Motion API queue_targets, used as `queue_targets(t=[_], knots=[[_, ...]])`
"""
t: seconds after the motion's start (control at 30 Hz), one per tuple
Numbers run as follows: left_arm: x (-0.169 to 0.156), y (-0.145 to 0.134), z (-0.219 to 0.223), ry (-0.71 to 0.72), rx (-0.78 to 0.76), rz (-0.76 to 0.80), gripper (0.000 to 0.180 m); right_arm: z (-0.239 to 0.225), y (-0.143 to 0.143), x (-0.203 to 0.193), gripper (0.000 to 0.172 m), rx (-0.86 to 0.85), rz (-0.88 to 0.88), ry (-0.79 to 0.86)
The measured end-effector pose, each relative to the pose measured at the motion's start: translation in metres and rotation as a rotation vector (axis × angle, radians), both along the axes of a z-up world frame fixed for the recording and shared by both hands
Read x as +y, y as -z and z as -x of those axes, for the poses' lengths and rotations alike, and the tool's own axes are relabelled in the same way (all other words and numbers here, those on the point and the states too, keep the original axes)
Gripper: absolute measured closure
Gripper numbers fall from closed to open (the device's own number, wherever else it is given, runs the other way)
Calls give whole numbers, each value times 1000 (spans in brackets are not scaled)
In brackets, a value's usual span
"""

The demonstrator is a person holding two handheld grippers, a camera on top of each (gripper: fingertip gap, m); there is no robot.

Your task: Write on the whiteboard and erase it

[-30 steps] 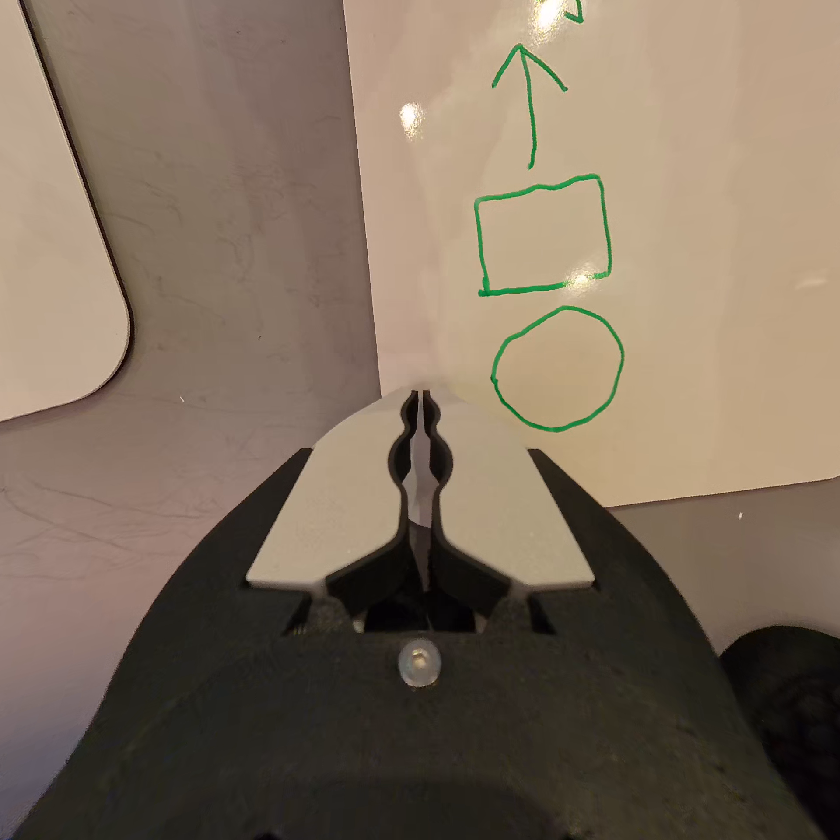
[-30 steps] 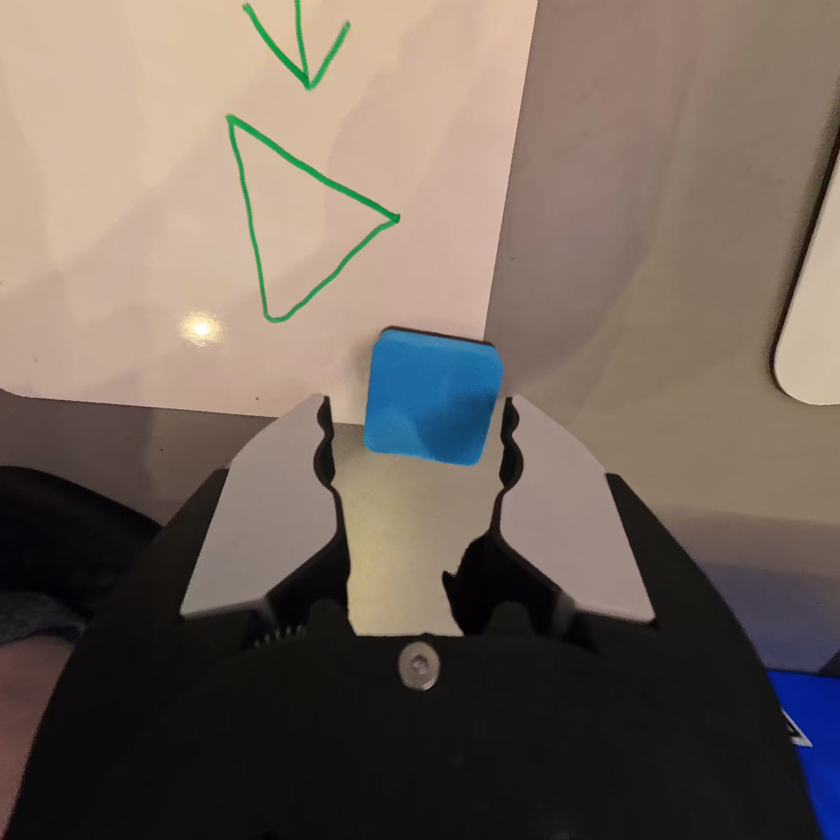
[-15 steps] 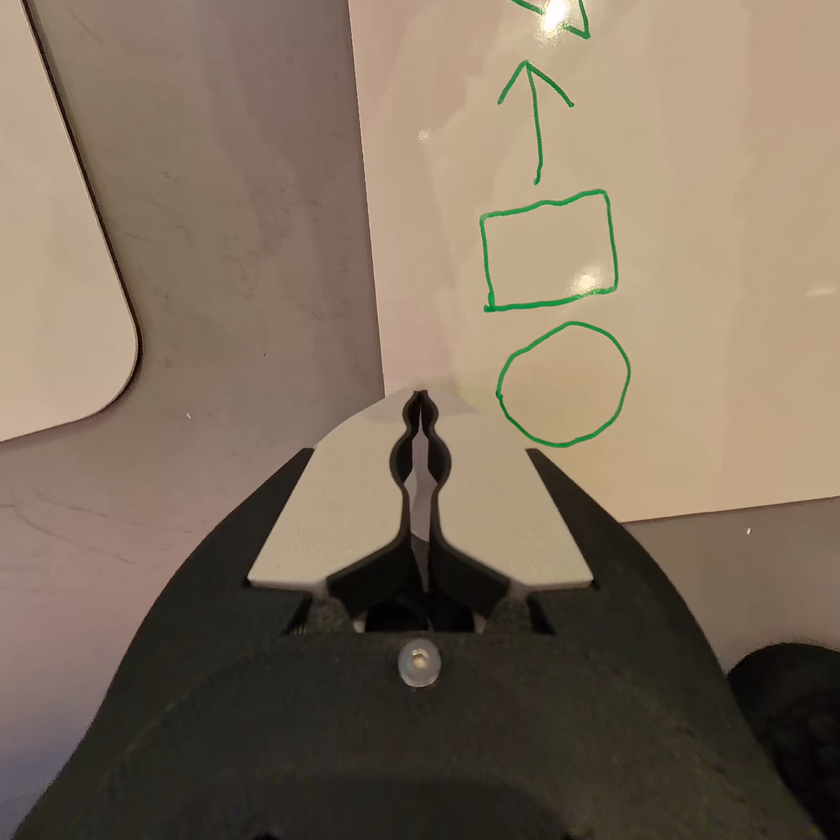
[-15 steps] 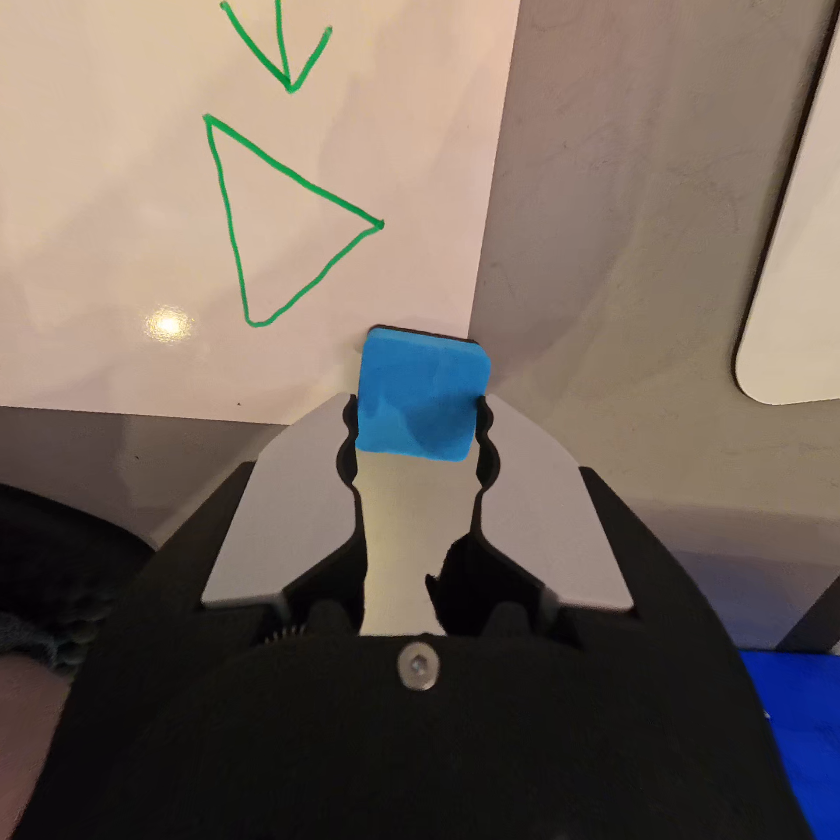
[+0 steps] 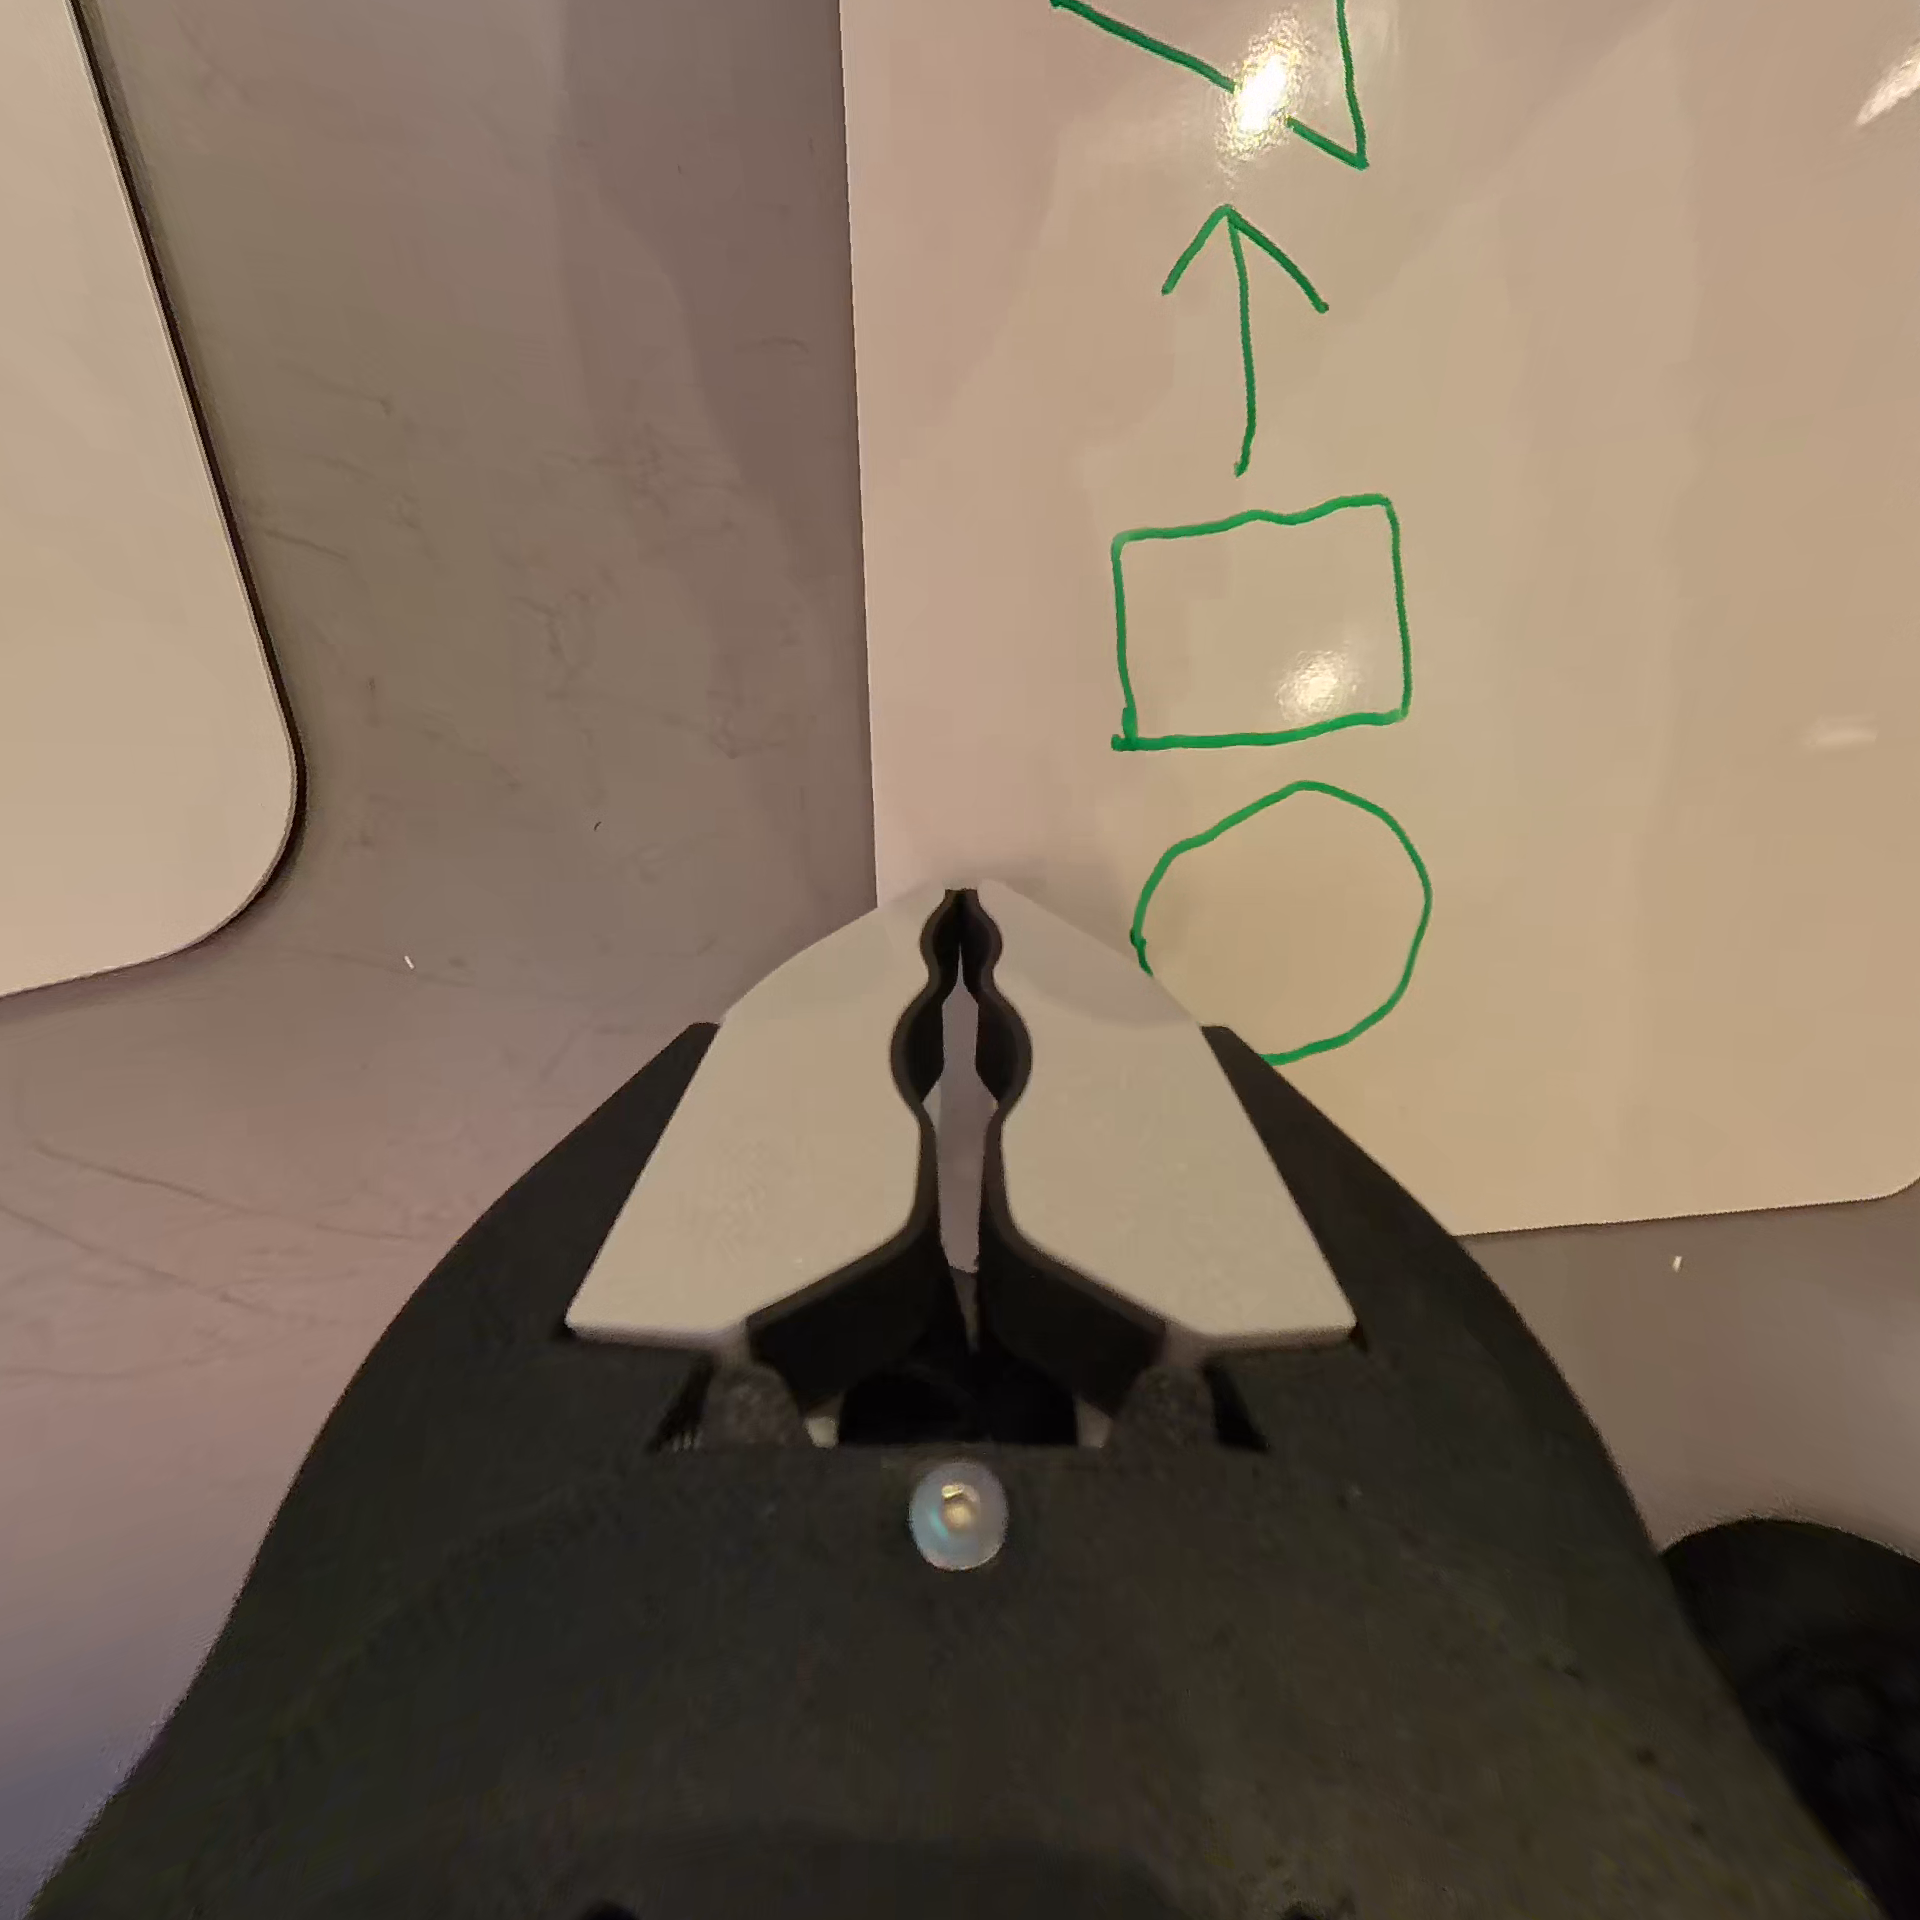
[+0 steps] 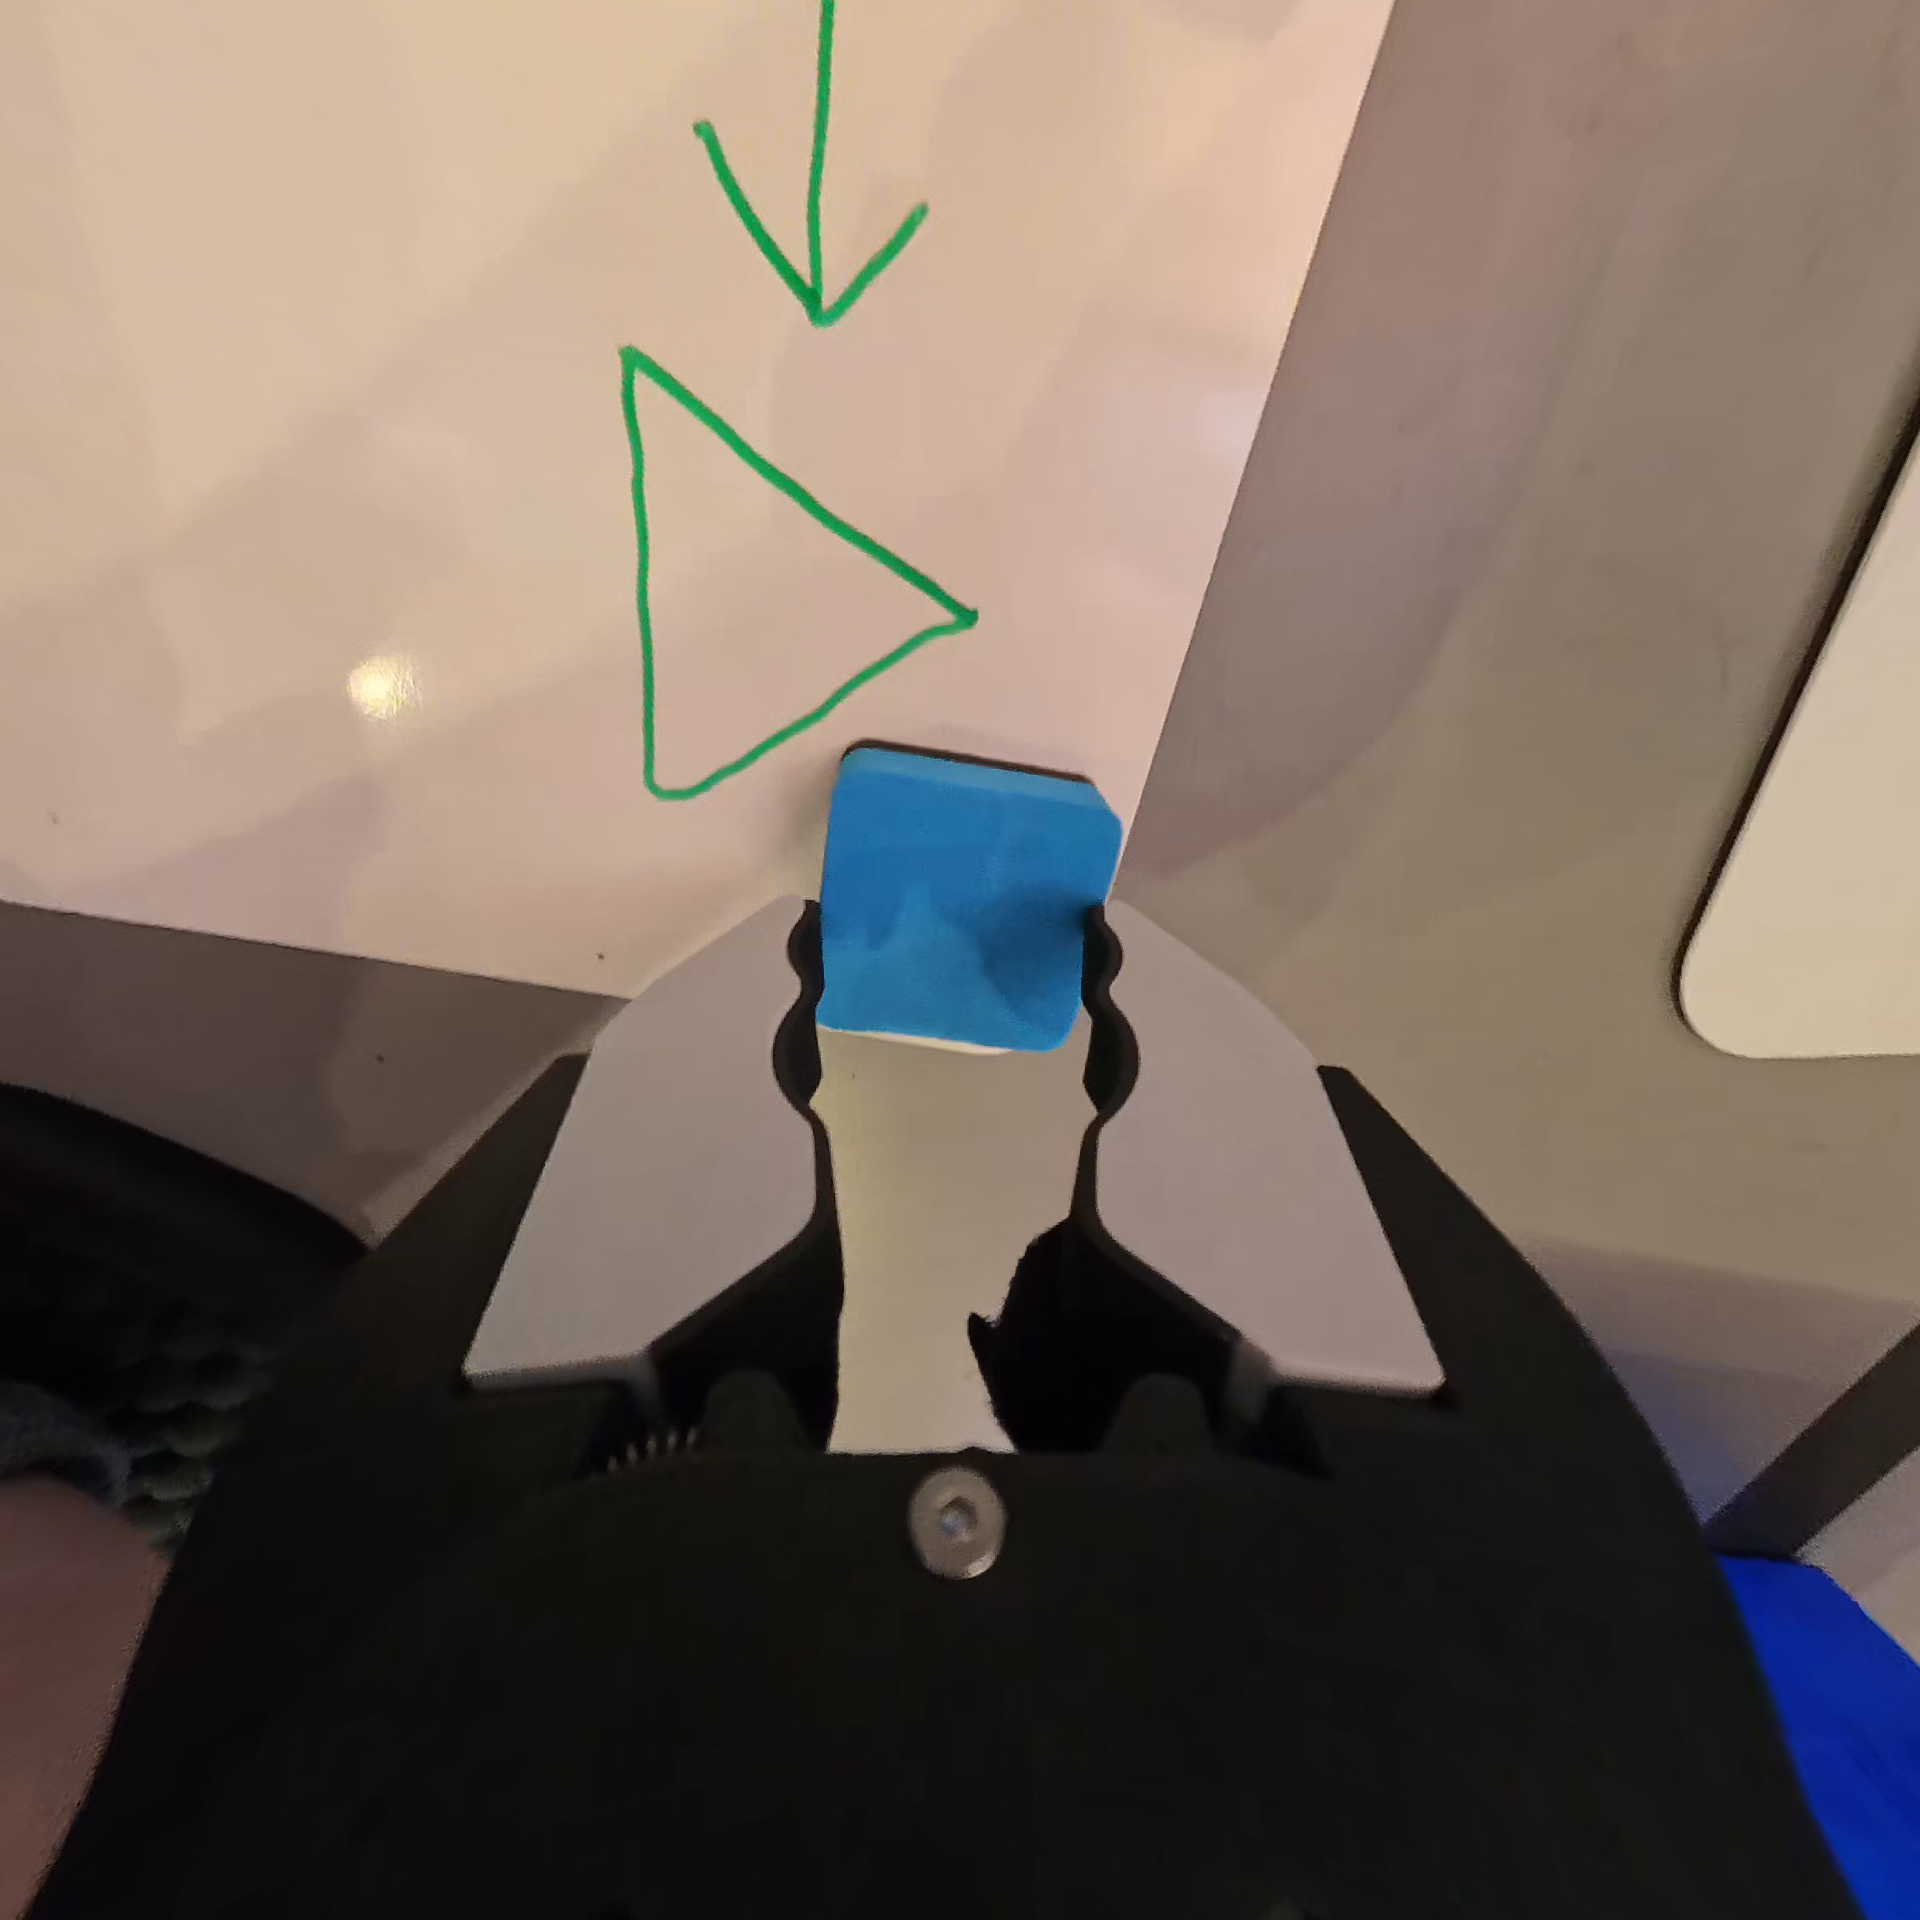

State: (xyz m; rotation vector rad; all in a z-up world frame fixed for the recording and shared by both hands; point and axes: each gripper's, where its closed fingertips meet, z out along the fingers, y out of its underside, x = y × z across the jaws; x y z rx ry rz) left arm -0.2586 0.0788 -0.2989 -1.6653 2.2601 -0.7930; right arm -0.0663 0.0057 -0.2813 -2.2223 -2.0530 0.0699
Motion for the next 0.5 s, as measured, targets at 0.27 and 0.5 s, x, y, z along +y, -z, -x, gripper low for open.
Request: queue_targets(t=[0.27, 0.5], knots=[[2, 0, -2, -26, 2, -5, 180, 18, 0, -13, 124, 17, 16, -72], [3, 0, -4, -47, -8, 16, 180, 41, 1, -20, 125, 64, -8, -159]])
